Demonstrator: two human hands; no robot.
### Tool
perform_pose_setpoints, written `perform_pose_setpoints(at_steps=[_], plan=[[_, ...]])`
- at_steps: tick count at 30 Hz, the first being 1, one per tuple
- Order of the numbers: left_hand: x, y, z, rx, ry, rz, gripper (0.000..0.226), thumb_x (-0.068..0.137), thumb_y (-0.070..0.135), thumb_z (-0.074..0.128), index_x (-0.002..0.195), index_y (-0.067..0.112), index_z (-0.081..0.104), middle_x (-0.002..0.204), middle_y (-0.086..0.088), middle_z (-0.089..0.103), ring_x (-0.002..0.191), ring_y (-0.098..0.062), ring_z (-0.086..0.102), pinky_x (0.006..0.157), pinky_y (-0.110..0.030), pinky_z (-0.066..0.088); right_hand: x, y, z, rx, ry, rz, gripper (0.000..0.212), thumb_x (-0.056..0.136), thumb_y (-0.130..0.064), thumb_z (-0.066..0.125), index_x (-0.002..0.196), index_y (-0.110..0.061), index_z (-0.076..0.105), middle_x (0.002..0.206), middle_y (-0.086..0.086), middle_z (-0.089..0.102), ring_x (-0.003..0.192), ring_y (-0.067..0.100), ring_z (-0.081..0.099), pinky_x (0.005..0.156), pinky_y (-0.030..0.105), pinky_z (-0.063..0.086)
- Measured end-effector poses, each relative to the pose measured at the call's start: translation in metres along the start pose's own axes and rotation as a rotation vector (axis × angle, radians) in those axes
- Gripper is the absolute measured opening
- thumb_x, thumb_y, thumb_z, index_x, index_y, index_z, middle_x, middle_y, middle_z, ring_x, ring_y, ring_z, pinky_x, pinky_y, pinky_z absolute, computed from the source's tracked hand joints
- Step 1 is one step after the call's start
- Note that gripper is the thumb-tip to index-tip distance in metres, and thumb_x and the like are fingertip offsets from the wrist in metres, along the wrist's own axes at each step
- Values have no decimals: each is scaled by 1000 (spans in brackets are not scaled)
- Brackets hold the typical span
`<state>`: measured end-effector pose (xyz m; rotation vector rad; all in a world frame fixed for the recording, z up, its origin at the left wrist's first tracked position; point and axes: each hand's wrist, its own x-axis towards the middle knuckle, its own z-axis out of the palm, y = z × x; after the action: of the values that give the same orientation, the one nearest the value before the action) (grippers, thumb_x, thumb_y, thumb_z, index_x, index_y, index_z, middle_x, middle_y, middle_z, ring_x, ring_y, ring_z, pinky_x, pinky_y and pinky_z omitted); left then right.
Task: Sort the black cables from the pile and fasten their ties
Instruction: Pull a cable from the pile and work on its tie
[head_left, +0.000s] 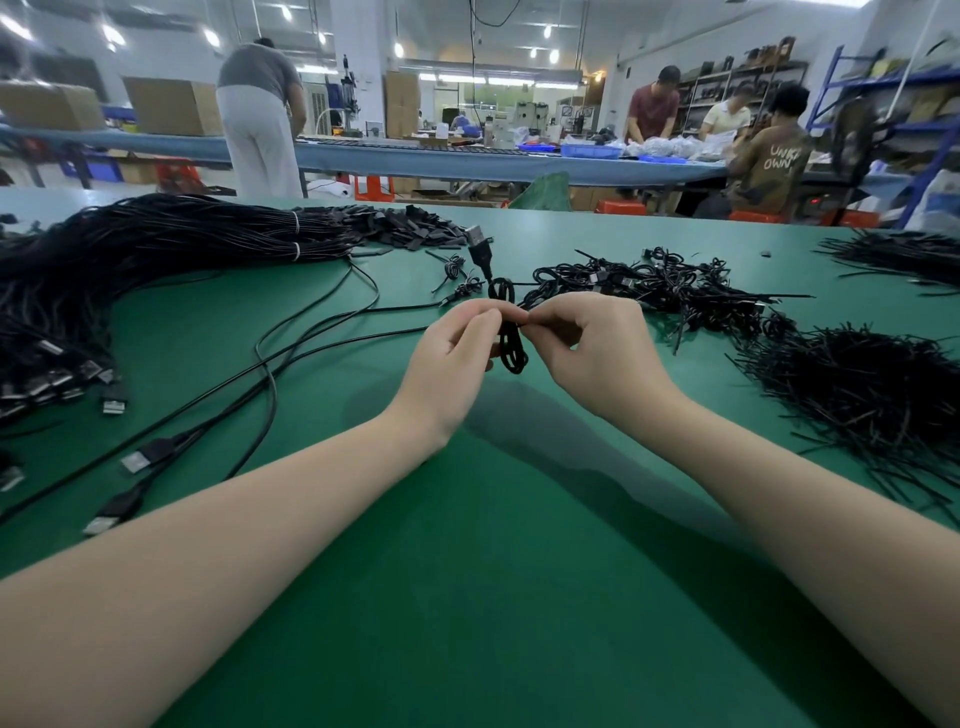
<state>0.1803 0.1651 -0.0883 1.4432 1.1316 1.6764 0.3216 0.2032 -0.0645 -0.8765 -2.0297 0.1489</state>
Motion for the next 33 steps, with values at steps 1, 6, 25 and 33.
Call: perform_pose_setpoints(at_steps=[1,6,25,33], plan=[[0,0,0,-5,-2,-24,30,87,30,42,83,38,71,87,15,69,84,-9,67,74,-21,50,1,0,0,-7,2,-15,13,86,-8,65,93,-11,76,82,3,72,75,18,62,74,32,50],[7,-1,-5,-169,-120,-257,37,94,6,35,98,23,67,72,4,71,71,-15,71,63,-22,54,-2,5,-4,-103,9,-158,10,83,-1,61,86,-3,71,80,9,68,78,27,61,68,44,51],[6,7,-7,-329,-63,-412,13,95,19,58,100,28,50,64,1,68,45,-8,56,41,-14,37,-10,5,3,-234,82,-386,7,84,0,63,82,1,70,75,14,66,70,34,62,61,40,52],[8,0,-10,-85,-176,-238,37,93,6,48,107,32,69,87,1,72,82,-8,69,61,-17,48,-12,10,5,-143,82,-264,6,85,-1,63,86,0,70,81,11,67,76,34,61,65,44,51]])
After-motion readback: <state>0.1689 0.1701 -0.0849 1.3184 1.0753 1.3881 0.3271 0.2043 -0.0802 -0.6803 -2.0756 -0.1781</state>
